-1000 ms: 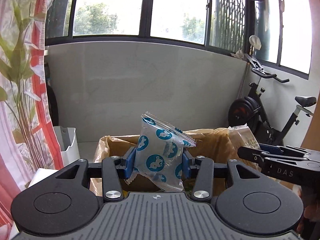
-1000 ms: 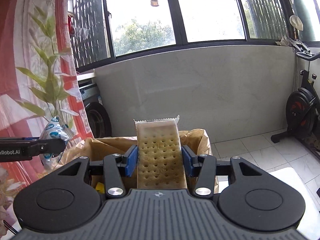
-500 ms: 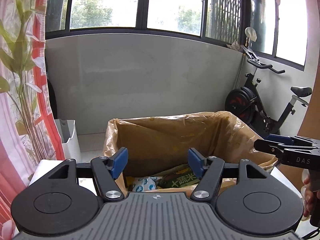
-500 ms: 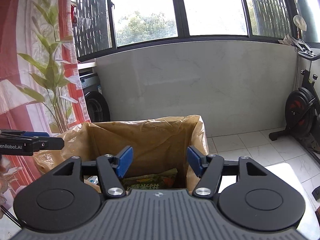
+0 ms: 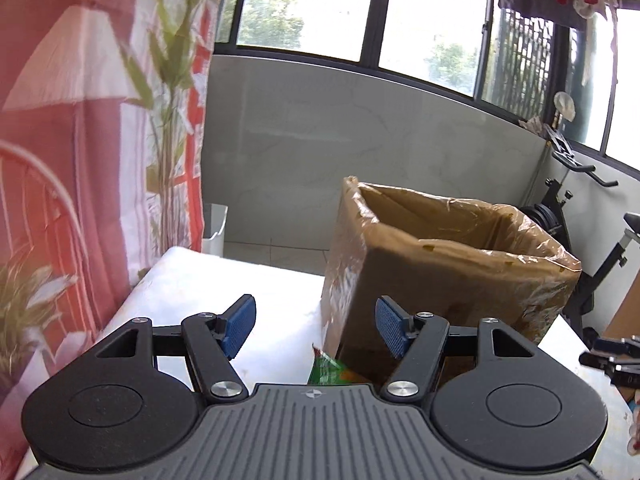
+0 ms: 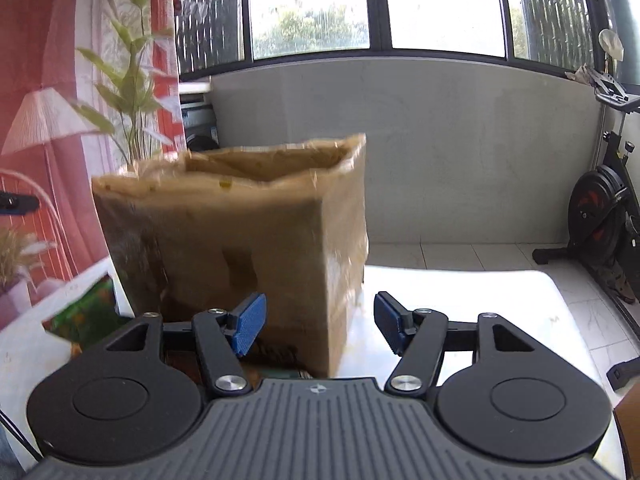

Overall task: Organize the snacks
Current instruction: 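Grasp the gold sachet with right tool while left tool grasps green pastry packet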

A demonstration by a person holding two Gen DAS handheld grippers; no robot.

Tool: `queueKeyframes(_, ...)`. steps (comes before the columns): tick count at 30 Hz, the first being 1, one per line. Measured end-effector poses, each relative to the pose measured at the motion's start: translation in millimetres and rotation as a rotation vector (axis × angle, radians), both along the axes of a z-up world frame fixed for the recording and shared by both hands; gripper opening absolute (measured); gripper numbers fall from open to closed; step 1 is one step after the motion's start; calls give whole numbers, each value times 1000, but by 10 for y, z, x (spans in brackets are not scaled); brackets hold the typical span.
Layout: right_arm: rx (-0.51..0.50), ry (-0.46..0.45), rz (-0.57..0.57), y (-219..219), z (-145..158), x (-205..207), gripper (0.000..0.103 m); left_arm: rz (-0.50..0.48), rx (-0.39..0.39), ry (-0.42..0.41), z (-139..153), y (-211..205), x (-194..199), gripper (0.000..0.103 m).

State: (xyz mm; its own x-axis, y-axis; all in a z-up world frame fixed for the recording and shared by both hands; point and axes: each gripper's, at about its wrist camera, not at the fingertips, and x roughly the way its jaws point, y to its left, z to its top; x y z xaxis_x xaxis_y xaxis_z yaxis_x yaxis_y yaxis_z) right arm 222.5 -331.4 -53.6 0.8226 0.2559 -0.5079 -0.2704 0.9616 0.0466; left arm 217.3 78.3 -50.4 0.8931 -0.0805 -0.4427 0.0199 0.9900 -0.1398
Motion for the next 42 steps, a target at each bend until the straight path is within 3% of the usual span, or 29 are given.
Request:
queueKeyframes(4, -51, 109, 22, -29, -391, -128, 64, 62, -79, 78, -279, 129, -92, 68)
queueKeyframes(5, -64, 131, 20, -25, -476, -154, 68, 69, -88, 100, -341, 135, -101, 68)
queueKeyframes(6, -69, 149, 22, -18, -550, -179, 73, 74, -92, 113, -379, 140, -113, 68)
queueKeyframes(12, -121, 223, 88, -32, -920, -313, 77, 70, -101, 149, -488, 110, -145, 68)
queueKeyframes(24, -139, 246, 119, 10, -1041, -223, 82, 73, -104, 198, -664, 52, -183, 68)
queueKeyframes(28, -131, 230, 122, 7, -1042, -247, 73, 71, -103, 209, -712, 25, -174, 68)
queueKeyframes(30, -124, 223, 109, -4, -1030, -255, 59, 68, -96, 214, -736, 10, -168, 68)
queueKeyframes(36, -93, 214, 156, 17, -1001, -260, 53, 62, -83, 240, -806, 32, -159, 68)
queueKeyframes(42, -33, 184, 89, 3, -1035, -306, 51, 118, -133, 315, -972, 101, -193, 68)
